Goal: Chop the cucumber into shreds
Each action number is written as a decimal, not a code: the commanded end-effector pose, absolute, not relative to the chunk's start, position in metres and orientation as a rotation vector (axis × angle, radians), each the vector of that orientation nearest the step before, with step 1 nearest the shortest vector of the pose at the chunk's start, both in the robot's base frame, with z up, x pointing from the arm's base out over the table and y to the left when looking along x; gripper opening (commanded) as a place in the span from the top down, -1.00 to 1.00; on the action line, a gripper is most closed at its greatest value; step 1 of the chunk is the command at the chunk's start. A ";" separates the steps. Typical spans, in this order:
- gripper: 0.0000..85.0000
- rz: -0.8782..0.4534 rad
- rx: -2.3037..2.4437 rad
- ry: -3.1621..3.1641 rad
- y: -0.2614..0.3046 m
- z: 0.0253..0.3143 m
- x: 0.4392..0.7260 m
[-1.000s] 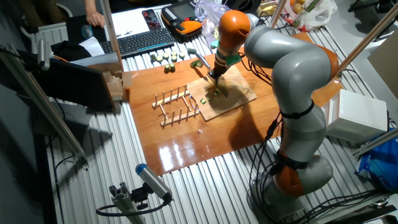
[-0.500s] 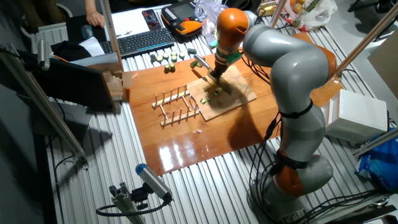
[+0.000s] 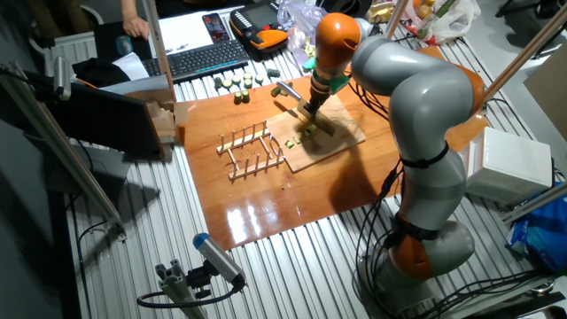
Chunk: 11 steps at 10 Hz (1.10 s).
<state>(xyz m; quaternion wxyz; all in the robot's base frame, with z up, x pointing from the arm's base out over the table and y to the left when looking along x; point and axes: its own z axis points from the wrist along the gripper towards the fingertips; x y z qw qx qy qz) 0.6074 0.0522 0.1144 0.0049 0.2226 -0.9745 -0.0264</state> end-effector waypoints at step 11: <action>1.00 -0.100 0.700 -3.082 0.061 0.095 0.600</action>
